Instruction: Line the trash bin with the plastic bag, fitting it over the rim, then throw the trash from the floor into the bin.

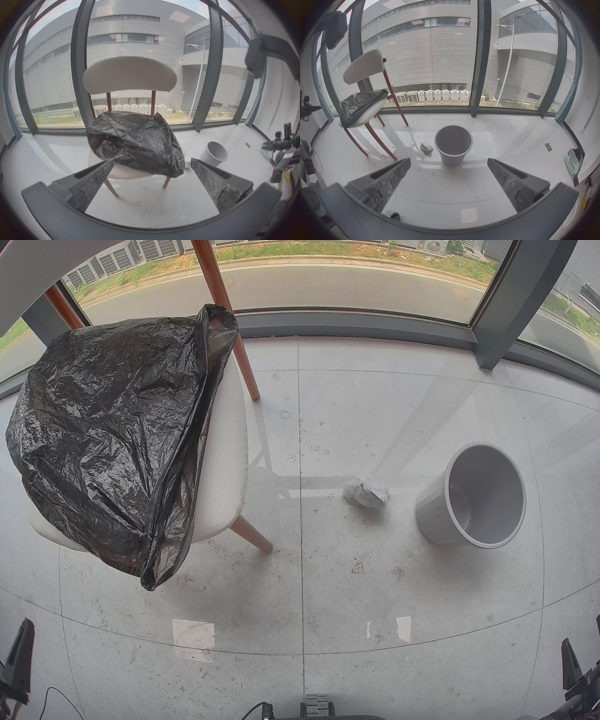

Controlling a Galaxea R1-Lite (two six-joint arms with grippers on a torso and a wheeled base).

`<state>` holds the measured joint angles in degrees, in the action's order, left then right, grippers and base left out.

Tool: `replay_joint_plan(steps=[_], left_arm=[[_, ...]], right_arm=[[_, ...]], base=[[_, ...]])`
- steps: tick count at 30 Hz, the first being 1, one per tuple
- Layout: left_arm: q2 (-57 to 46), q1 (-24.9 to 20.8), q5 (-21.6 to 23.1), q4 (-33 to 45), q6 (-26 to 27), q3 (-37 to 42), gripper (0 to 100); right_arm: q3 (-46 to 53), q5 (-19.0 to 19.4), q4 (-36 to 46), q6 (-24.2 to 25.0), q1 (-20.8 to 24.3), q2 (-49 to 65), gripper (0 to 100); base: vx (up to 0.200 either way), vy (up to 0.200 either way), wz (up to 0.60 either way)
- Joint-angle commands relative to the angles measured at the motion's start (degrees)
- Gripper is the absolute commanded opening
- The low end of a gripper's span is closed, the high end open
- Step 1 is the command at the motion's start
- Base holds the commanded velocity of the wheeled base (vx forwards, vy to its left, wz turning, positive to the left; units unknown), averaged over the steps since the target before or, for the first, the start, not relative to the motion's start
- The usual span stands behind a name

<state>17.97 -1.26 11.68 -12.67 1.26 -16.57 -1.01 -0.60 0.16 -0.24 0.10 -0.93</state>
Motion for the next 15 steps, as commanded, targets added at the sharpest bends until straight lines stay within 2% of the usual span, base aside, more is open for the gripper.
replay_joint_plan(steps=[1, 7, 12, 13, 15], left_arm=[[38.3, -1.1, 4.1, 1.9, -8.9, -27.3, 100], [47.9, -2.3, 9.2, 1.8, -9.9, -35.6, 100], [52.4, -8.4, 10.6, 1.7, -9.8, -37.9, 100], [52.4, -8.4, 10.6, 1.7, -9.8, -37.9, 100], [55.8, -13.2, 10.6, 1.6, -9.7, -40.5, 100]], right_arm=[[1.0, 0.0, -0.1, 0.0, 0.1, 0.0, 100], [1.0, 0.0, -0.1, 0.1, 0.1, 0.0, 100], [1.0, 0.0, -0.1, 0.1, 0.1, 0.0, 100], [1.0, 0.0, -0.1, 0.1, 0.1, 0.0, 100], [1.0, 0.0, -0.1, 0.1, 0.1, 0.0, 100]], base=[[0.000, 0.000, 0.00], [0.000, 0.000, 0.00], [0.000, 0.000, 0.00], [0.000, 0.000, 0.00], [0.000, 0.000, 0.00]])
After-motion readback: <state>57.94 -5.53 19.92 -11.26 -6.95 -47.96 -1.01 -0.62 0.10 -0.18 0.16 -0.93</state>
